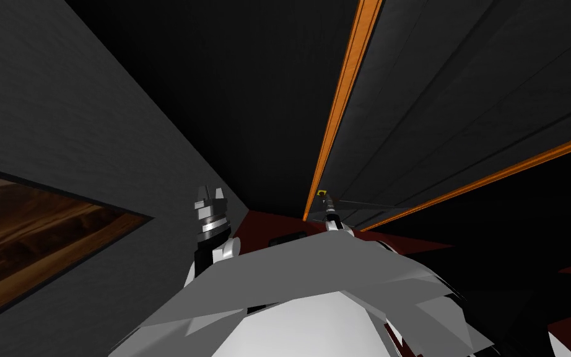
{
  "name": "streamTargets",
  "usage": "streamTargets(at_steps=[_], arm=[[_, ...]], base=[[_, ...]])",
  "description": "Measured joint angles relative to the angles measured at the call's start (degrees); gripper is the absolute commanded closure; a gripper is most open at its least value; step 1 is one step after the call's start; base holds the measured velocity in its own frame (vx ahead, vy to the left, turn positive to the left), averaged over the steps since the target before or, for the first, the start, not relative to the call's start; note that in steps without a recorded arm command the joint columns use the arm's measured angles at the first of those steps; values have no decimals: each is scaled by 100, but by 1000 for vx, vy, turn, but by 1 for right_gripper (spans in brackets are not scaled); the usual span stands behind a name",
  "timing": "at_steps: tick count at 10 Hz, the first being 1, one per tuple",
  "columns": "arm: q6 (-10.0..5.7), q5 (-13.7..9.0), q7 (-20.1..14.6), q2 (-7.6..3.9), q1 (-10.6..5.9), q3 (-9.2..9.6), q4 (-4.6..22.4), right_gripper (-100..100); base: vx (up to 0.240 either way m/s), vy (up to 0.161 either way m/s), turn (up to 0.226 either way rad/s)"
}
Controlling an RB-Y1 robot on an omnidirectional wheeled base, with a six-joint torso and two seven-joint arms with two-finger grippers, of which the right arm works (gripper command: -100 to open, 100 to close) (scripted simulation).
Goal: Pull the door open
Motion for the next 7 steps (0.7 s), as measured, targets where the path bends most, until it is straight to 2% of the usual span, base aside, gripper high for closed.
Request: streamTargets(at_steps=[5, 7], arm=[[33, 1, 25, 12, 12, 0, -11, 100], [16, 17, -11, -23, 14, 24, -22, 100]], base=[[-14, 6, -3], [-152, -25, 84]])
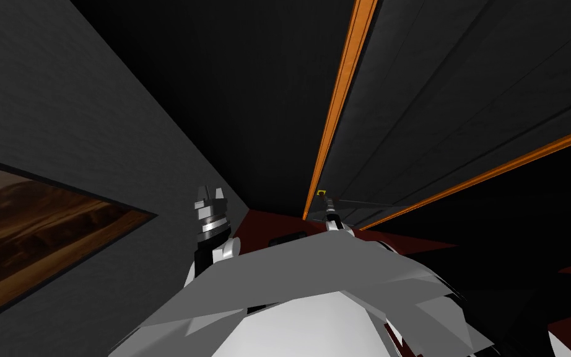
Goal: Pull the door open
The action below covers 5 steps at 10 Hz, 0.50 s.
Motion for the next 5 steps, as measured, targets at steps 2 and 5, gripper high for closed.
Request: streamTargets(at_steps=[2, 5], arm=[[-14, 42, -88, -38, 34, 69, -48, 100], [-45, 139, -269, -129, 107, 223, -63, 100]], base=[[-173, -16, 100], [-218, -28, 107]])
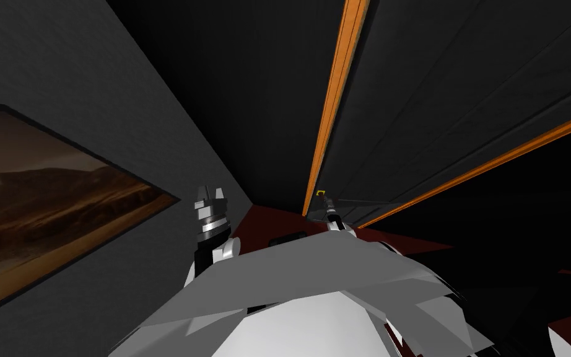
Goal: Pull the door open
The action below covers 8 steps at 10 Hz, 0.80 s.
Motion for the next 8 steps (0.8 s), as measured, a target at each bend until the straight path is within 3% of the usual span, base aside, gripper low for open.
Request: streamTargets(at_steps=[3, 5, 8], arm=[[-93, 124, -246, -109, 31, 204, 21, 100], [-95, 174, -320, -109, 78, 288, 13, 100], [-161, 236, -466, -228, 163, 399, -82, 100]], base=[[-266, -55, 125], [-116, -14, 63], [-234, -30, 104]])
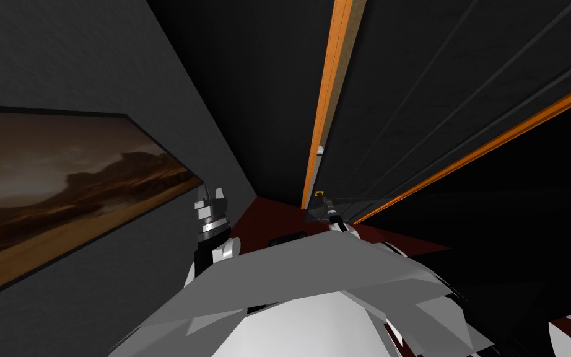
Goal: Pull the door open
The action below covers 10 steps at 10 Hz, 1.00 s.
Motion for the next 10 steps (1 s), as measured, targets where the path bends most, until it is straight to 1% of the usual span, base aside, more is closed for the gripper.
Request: streamTargets(at_steps=[1, 2, 3, 4, 5, 6, 7, 8, 10], arm=[[-72, 39, -79, -46, 12, 71, 45, 100], [-141, 80, -153, -75, 45, 145, 58, 100], [-201, 125, -238, -130, 99, 223, 48, 100], [-198, 160, -307, -171, 190, 286, -72, 100], [-243, 192, -371, -210, 196, 343, -53, 100], [-249, 202, -386, -202, 210, 361, -33, 100], [-294, 219, -441, -270, 275, 393, -50, 100], [-371, 236, -499, -316, 315, 423, -53, 100], [-500, 291, -610, -382, 433, 526, -119, 100]], base=[[-246, -79, 133], [-233, -52, 151], [-239, -42, 97], [-255, -42, 65], [-117, -16, 15], [-144, 0, 137], [-188, -30, 103], [-213, -104, 94], [-193, -55, 133]])
